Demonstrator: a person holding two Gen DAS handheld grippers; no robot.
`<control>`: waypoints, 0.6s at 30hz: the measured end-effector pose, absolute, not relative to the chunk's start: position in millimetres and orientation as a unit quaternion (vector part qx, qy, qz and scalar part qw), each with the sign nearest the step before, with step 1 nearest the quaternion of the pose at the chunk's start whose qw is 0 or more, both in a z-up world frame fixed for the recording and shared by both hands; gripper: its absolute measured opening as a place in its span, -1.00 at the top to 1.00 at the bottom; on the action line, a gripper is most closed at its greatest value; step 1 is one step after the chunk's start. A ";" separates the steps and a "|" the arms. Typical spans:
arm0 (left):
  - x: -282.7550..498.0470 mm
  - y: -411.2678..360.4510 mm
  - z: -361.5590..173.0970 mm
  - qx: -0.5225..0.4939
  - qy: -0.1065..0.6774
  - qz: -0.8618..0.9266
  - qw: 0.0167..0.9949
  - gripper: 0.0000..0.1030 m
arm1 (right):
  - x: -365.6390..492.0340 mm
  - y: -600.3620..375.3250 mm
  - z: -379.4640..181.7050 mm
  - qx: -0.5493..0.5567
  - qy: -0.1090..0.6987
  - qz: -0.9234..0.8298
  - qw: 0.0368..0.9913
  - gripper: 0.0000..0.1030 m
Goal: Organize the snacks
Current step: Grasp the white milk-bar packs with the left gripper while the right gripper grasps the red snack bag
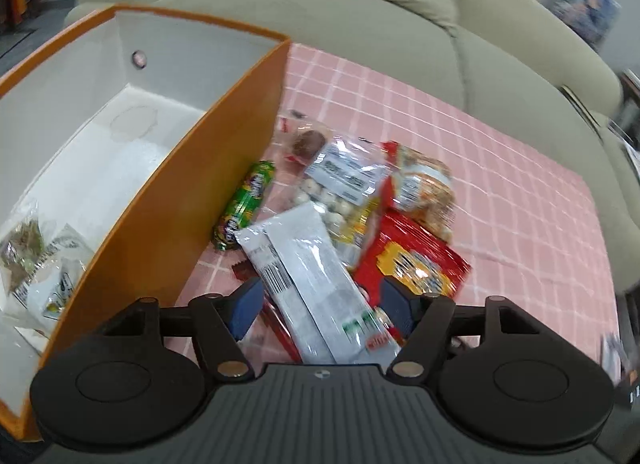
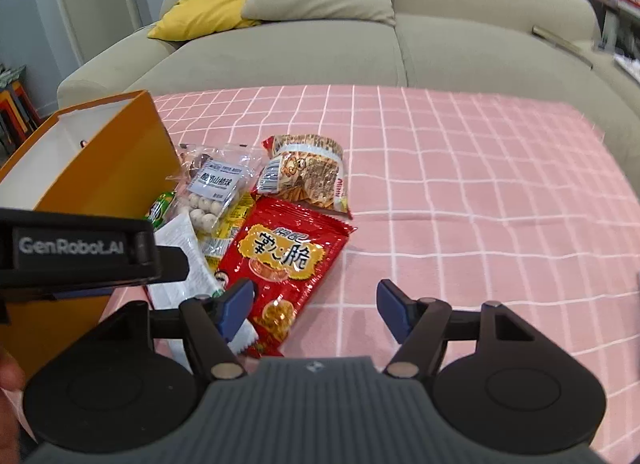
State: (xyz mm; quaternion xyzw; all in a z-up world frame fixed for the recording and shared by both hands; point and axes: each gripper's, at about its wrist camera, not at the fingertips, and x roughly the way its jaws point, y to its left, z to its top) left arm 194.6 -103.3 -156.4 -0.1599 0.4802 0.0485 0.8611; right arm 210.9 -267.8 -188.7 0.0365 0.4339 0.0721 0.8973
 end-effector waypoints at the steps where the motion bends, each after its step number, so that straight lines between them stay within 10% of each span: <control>1: 198.7 -103.0 -159.8 -0.165 0.485 0.052 0.857 -0.58 | 215.1 -265.4 -192.3 0.041 0.437 0.077 0.895 -0.29; 11: 220.1 -101.2 -180.7 -0.155 0.517 0.098 0.836 -0.63 | 244.1 -254.1 -218.9 0.079 0.473 0.086 0.873 -0.59; 18: 227.4 -98.0 -185.8 -0.140 0.534 0.097 0.828 -0.50 | 250.1 -238.2 -224.5 0.054 0.468 0.104 0.876 -0.44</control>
